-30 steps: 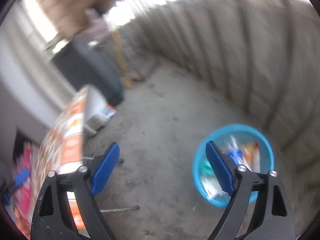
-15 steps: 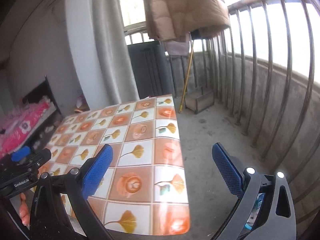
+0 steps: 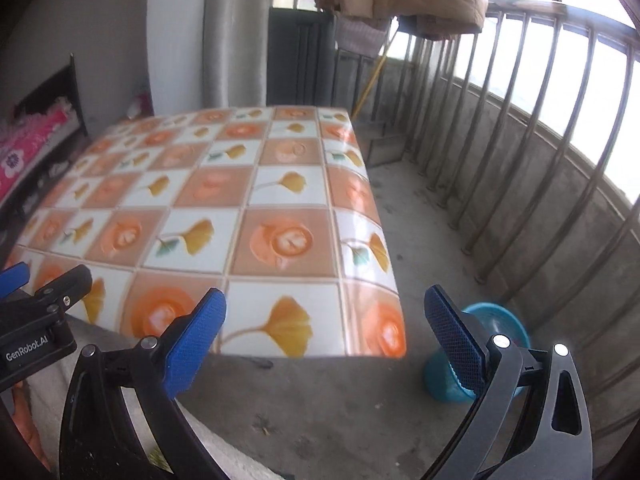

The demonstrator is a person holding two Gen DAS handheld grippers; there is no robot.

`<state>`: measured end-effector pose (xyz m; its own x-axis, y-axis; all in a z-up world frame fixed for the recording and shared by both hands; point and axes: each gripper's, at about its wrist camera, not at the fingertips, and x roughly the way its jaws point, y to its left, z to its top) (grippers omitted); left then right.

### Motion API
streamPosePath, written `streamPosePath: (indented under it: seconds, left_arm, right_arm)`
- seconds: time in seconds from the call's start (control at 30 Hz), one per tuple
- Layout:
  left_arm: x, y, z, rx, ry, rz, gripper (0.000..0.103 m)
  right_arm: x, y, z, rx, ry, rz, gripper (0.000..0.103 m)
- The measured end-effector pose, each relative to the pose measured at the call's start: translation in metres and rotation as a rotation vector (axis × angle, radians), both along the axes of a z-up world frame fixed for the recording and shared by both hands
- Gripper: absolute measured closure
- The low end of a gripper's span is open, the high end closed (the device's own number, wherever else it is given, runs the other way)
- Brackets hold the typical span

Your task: Collect trash

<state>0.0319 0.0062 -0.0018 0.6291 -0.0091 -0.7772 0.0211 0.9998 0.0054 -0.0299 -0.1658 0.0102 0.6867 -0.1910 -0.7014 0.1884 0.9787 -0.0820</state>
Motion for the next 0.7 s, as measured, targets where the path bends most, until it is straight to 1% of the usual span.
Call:
streamPosePath:
  seconds: [0.13,0.3,0.47,0.7]
  left_arm:
    - [-0.006,-0.001,-0.006,0.009,0.027,-0.007,0.006]
    - [-0.011,-0.005,-0.002,0.046,0.0,-0.02,0.006]
    - [-0.01,-0.011,-0.003,0.054,0.007,-0.039,0.006]
    - [-0.01,-0.02,-0.002,0.066,0.009,-0.062,0.006]
  right_arm:
    - [-0.009,-0.006,-0.007,-0.012,0.039,-0.064,0.008]
    - [-0.022,-0.017,-0.015,0.01,0.077,-0.14,0.008]
    - [-0.028,-0.019,-0.02,0.013,0.105,-0.149,0.008]
    - [-0.028,-0.02,-0.02,0.016,0.103,-0.149,0.008]
